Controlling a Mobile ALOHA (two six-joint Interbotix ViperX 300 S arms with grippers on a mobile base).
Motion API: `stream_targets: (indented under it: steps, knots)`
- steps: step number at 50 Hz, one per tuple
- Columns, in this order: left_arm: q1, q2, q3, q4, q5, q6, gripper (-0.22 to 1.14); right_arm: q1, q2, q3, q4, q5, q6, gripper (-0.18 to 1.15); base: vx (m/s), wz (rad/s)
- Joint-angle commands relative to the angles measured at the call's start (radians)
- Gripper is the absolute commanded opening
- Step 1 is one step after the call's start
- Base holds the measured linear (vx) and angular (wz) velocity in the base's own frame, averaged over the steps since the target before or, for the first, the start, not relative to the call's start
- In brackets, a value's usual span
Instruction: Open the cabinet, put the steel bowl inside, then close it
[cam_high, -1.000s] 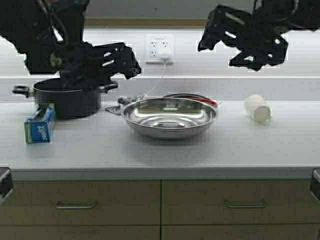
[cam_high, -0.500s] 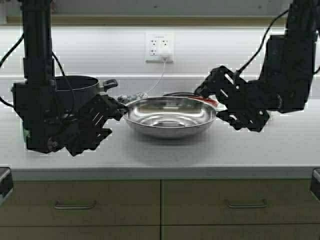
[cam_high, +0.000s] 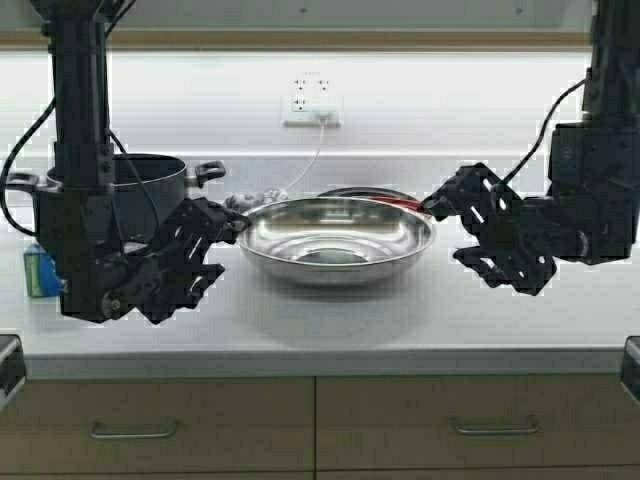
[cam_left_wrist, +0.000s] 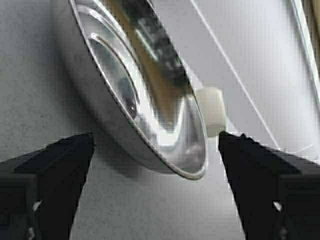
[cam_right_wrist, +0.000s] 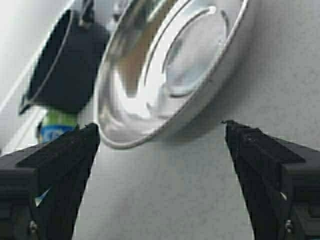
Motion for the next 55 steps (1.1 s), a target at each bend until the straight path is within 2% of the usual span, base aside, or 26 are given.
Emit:
stream_targets:
  steps: [1, 14, 31, 43, 55]
  knots:
    - [0.011, 0.015, -0.029, -0.015, -0.015, -0.035, 1.03, -0.041, 0.035, -0.026, -0.002, -0.075, 0.005, 1.04, 0.11, 0.00]
    - [0.031, 0.098, -0.109, -0.029, -0.015, -0.097, 1.03, -0.098, 0.175, -0.133, -0.025, -0.176, 0.089, 1.04, 0.10, -0.01]
    - [0.100, 0.140, -0.212, -0.040, 0.000, -0.121, 1.03, -0.144, 0.273, -0.276, -0.051, -0.179, 0.137, 1.04, 0.12, 0.04]
    - [0.137, 0.144, -0.376, 0.051, 0.169, -0.164, 1.03, -0.158, 0.345, -0.472, -0.069, -0.152, 0.236, 1.04, 0.06, 0.02]
    - [0.137, 0.152, -0.416, 0.071, 0.224, -0.167, 1.03, -0.158, 0.371, -0.512, -0.083, -0.141, 0.281, 1.04, 0.02, 0.03]
